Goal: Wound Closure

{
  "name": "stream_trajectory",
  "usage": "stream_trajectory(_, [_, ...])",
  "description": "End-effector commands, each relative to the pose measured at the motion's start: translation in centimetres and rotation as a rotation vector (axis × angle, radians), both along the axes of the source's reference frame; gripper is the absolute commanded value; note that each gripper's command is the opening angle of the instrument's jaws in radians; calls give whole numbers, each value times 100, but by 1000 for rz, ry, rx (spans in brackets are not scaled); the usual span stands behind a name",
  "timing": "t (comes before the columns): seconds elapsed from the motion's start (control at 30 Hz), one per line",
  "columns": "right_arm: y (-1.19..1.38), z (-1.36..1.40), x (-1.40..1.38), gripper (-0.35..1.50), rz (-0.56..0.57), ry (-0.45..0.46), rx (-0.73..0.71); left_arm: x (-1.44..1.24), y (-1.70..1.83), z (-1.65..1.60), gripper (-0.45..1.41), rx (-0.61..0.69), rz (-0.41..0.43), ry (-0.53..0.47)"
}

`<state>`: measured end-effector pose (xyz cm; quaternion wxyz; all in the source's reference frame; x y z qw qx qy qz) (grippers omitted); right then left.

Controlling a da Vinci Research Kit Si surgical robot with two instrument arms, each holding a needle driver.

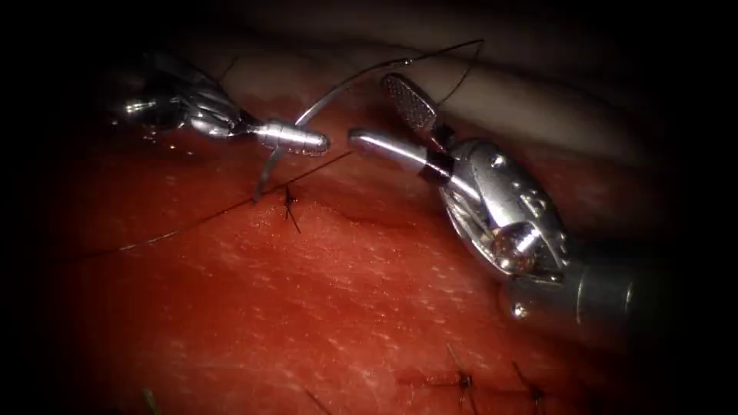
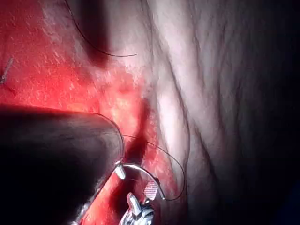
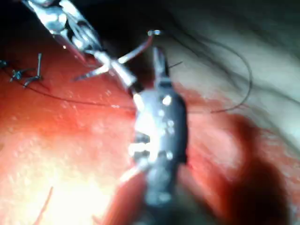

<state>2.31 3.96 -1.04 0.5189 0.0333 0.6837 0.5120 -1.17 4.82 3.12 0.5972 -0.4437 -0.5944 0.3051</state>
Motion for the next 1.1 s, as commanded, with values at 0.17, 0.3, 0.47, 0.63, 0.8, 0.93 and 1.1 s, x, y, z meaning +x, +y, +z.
stream_trajectory(0.17, [4, 6, 13, 79, 32, 81, 11, -6, -5, 3, -35, 44, 17, -81])
stream_trajectory(0.3, [5, 6, 17, 76, 35, 98, 25, -9, -8, 2, -35, 56, 33, -115])
stream_trajectory(0.47, [5, 6, 26, 68, 24, 131, 31, -13, -11, -1, -35, 54, 53, -133])
stream_trajectory(0.63, [5, 7, 37, 59, 13, 152, 37, -14, -12, -2, -35, 54, 60, -139])
stream_trajectory(0.8, [6, 8, 37, -4, 15, 166, 42, -15, -12, -5, -35, 54, 67, -146])
stream_trajectory(0.93, [4, 7, 39, -35, 6, 245, 121, -16, -12, -7, -35, 55, 69, -149])
stream_trajectory(1.1, [5, 8, 38, -35, -1, 272, 178, -22, -16, -12, 42, -183, 33, -117])
